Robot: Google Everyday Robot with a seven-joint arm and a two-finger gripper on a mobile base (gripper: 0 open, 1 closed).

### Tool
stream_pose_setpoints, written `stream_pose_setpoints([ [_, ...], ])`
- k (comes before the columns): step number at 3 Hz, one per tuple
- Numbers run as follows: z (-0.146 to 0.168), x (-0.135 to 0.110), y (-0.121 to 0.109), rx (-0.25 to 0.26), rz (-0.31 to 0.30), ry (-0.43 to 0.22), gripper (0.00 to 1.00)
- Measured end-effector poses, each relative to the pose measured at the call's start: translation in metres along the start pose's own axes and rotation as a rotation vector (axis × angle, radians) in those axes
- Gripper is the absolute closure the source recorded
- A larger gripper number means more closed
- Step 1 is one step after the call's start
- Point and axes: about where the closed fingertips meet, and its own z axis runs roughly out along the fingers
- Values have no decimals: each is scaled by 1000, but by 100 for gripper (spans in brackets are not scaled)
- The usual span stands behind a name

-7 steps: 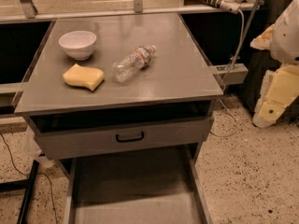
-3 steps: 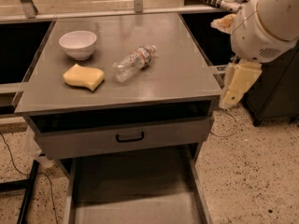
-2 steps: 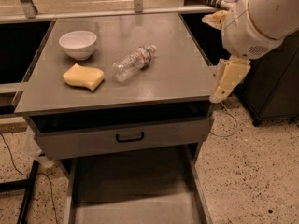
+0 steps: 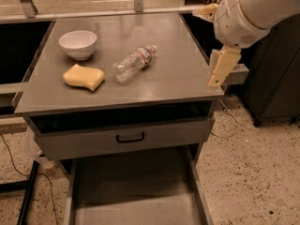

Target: Place water bottle into middle drawer

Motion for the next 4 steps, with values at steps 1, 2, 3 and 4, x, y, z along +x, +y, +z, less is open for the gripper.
stream_pose_setpoints([
  [1, 26, 1, -26, -42, -97, -114, 0],
  [2, 54, 4, -44, -111, -168, -234, 0],
  [3, 74, -6, -60, -168, -233, -350, 0],
  [4, 88, -28, -71, -206, -304, -411, 0],
])
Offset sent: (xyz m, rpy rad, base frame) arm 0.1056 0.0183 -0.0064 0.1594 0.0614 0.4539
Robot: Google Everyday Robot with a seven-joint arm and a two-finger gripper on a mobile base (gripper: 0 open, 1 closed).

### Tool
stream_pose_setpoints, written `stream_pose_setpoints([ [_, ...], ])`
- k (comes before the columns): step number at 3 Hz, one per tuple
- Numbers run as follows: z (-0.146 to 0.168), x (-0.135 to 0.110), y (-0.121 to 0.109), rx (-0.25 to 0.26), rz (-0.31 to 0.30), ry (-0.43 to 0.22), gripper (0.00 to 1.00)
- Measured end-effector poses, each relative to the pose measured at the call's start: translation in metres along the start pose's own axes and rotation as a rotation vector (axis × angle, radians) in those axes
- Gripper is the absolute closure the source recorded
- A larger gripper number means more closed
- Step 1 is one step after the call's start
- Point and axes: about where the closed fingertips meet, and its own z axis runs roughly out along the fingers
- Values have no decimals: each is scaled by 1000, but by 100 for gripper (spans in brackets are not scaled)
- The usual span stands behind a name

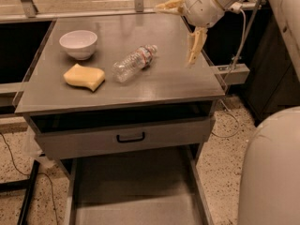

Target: Place water bottle into middle drawer

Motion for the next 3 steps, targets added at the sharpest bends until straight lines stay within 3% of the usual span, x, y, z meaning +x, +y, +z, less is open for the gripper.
stream_pose_setpoints([
  [1, 21, -21, -24, -17, -71, 22, 0],
  [2, 38, -44, -44, -6, -66, 171, 0],
  [3, 55, -41, -38, -14, -16, 342, 0],
])
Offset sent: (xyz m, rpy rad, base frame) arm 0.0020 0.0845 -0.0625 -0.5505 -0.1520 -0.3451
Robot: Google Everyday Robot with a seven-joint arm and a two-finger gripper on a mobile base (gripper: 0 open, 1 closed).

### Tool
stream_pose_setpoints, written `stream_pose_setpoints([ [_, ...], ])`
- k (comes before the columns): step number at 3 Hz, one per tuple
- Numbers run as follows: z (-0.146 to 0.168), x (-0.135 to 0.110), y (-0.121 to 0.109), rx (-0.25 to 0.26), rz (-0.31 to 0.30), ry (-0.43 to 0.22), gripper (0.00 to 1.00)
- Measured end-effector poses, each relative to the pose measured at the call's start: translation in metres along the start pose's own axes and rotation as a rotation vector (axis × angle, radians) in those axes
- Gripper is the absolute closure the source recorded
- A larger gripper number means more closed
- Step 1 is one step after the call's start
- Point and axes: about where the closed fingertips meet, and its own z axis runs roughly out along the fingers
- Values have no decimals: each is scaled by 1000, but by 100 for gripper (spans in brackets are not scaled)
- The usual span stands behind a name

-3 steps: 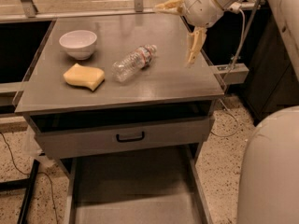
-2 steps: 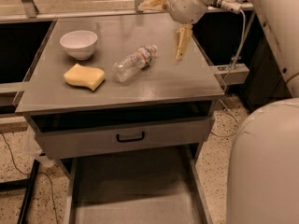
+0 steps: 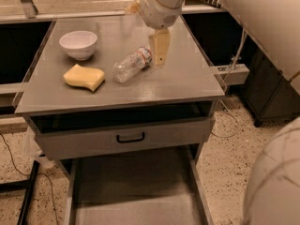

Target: Place water bottle into middle drawer

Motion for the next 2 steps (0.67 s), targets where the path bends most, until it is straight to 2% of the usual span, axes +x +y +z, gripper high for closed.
stream_pose_setpoints([
  [1, 22, 15, 20, -53, 33, 82, 0],
  [2, 23, 16, 21, -56, 34, 86, 0],
])
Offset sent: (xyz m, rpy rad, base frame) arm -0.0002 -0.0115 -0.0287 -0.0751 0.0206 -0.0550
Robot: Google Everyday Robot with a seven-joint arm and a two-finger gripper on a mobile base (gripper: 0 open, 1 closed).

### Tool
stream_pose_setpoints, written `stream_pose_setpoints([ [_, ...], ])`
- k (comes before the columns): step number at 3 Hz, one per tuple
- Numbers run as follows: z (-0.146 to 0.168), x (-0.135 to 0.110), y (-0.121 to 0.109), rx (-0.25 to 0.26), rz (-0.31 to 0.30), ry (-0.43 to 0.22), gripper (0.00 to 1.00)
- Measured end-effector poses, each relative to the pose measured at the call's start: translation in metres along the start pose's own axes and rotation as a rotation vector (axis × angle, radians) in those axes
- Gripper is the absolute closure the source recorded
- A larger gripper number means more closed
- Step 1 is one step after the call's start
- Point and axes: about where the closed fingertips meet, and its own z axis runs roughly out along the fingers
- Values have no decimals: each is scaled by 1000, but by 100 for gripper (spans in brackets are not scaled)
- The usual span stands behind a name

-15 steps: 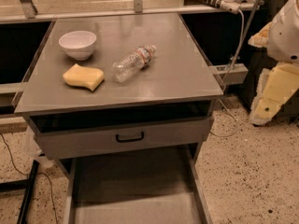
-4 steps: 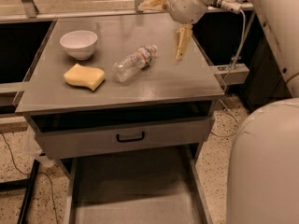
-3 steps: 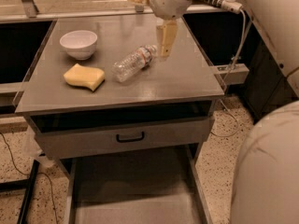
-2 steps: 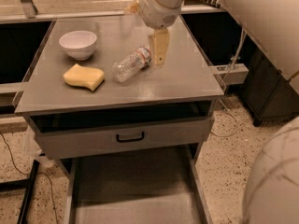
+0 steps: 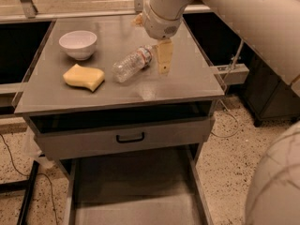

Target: Place water bottle into middle drawer

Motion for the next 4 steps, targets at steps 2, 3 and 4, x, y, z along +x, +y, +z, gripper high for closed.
stream_pose_setpoints([
  [2, 1, -7, -14, 33, -73, -61, 0],
  [3, 7, -18, -11, 15, -114, -102, 0],
  [4, 24, -30, -4, -13, -134, -153, 0],
])
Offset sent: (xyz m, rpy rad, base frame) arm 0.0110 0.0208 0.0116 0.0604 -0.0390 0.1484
